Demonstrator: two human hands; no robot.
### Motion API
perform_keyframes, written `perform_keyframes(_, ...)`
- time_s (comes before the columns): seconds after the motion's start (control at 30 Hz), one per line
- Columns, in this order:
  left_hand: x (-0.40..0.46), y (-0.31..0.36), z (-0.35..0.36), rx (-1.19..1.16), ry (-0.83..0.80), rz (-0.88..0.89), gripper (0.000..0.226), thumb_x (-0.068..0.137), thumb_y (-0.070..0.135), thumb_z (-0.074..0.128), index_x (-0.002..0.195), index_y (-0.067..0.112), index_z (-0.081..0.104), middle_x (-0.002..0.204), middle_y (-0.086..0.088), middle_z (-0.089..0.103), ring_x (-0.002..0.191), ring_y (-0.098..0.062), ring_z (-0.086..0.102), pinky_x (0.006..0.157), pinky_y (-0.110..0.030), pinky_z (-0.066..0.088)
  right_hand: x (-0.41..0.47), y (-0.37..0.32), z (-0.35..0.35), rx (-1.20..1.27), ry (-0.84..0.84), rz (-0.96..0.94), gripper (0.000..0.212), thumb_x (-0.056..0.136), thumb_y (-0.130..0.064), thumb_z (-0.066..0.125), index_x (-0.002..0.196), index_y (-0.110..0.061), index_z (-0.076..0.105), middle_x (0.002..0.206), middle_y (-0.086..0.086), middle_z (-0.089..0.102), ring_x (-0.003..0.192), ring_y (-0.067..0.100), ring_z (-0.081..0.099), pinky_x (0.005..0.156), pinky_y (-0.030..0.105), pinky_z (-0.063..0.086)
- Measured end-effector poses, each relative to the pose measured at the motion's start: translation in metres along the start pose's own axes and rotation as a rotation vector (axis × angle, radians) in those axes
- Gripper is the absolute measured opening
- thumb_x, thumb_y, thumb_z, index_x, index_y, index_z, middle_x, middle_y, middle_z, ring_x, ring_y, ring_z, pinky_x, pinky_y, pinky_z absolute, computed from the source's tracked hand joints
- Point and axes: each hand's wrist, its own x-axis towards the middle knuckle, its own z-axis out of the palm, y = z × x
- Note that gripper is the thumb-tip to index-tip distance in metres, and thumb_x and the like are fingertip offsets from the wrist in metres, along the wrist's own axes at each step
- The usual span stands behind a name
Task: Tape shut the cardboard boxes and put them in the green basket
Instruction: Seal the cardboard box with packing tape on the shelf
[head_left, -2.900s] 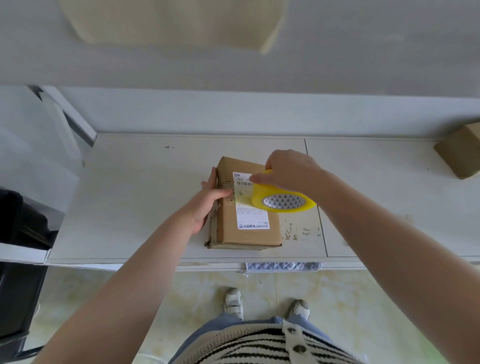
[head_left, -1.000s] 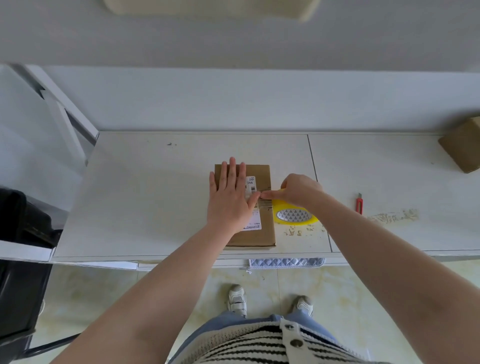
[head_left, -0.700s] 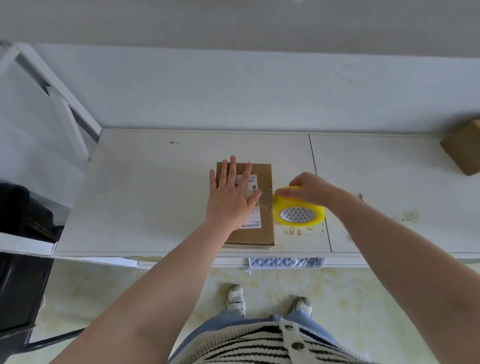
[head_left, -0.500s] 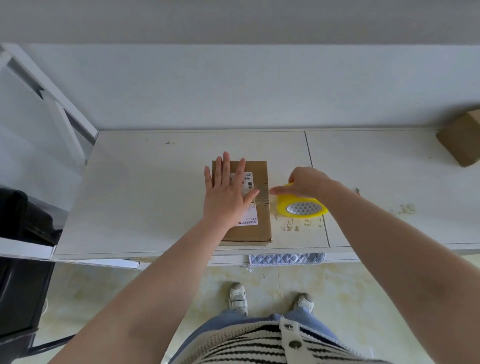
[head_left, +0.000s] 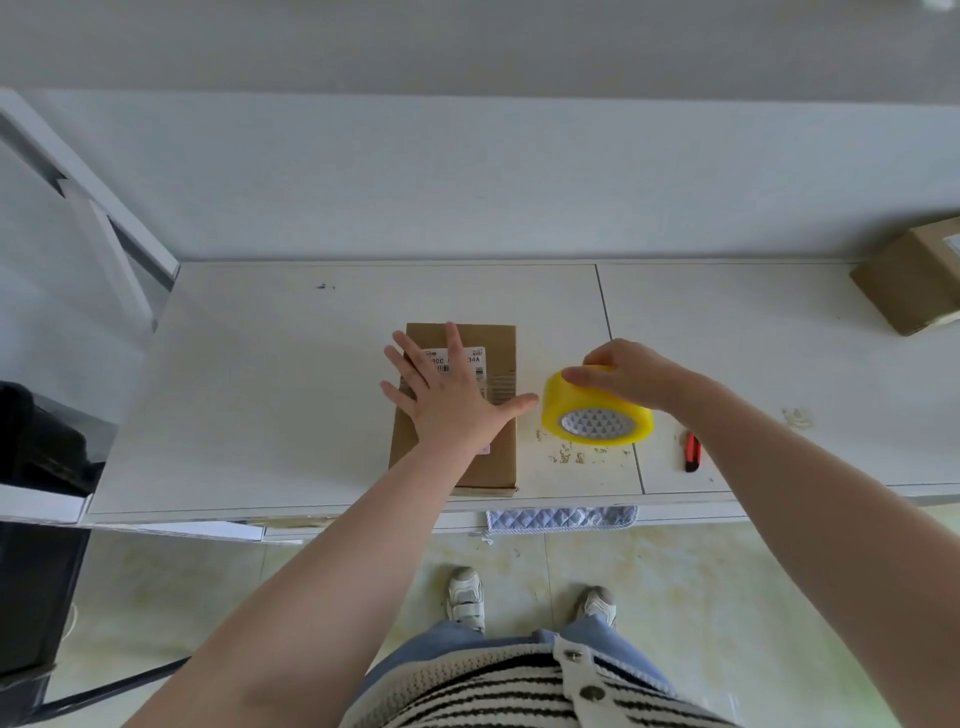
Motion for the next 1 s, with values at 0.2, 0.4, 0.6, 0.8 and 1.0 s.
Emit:
perform_keyframes(0.2, 0.009, -0.007, -0.016, -0.048, -0.148, -0.072, 0.141, 0.049, 0.098, 0.050, 0.142, 0.037, -0.037, 0.147, -0.020, -0.045, 0.144, -0.045, -0.023, 0.111, -0.068, 0.007, -0.003, -0.021, 0.013, -0.340, 0.147, 0.057, 0.065, 0.079, -0.079, 0.048, 0.091, -0.018, 0.066, 0.077, -0.004, 0.058, 0.073, 0.016, 0.056, 0.059, 0.028, 0.038)
perform_keyframes(0.4, 0.008, -0.007, -0.024, -0.124, -0.106, -0.092, 0.136, 0.054, 0.086, 0.065, 0.147, 0.042, -0.025, 0.156, -0.017, -0.031, 0.146, -0.046, -0.007, 0.110, -0.066, 0.015, -0.015, -0.030, 0.009, -0.316, 0.128, 0.061, 0.069, 0.079, -0.080, 0.048, 0.095, -0.015, 0.066, 0.074, -0.003, 0.056, 0.074, 0.019, 0.056, 0.062, 0.030, 0.039)
perform_keyframes(0.6, 0.006, -0.007, -0.025, -0.968, -0.261, -0.001, 0.137, 0.044, 0.066, 0.079, 0.152, 0.046, -0.003, 0.160, -0.008, 0.016, 0.142, -0.031, 0.031, 0.114, -0.051, 0.031, -0.027, -0.053, -0.057, -0.315, 0.149, -0.039, 0.059, 0.078, -0.074, 0.052, 0.067, -0.017, 0.061, 0.066, 0.000, 0.059, 0.063, 0.015, 0.056, 0.053, 0.028, 0.035)
perform_keyframes(0.8, 0.000, -0.026, -0.014, -1.301, -0.454, 0.008, 0.116, 0.071, 0.028, 0.080, 0.156, 0.029, 0.002, 0.147, -0.007, 0.045, 0.097, 0.002, 0.061, 0.064, -0.012, 0.049, -0.027, -0.093, -0.053, -0.402, 0.054, -0.081, 0.053, 0.086, -0.067, 0.053, 0.065, -0.019, 0.048, 0.064, -0.003, 0.051, 0.058, 0.010, 0.048, 0.052, 0.028, 0.031)
perform_keyframes(1.0, -0.003, -0.027, -0.028, -1.313, -0.517, -0.079, 0.056, 0.082, 0.035, 0.072, 0.133, 0.032, 0.049, 0.105, 0.011, 0.074, 0.084, -0.004, 0.072, 0.060, -0.023, 0.054, -0.021, -0.121, -0.055, -0.335, -0.118, -0.110, 0.055, 0.088, -0.061, 0.055, 0.059, -0.015, 0.043, 0.055, -0.002, 0.039, 0.046, 0.014, 0.036, 0.052, 0.027, 0.029)
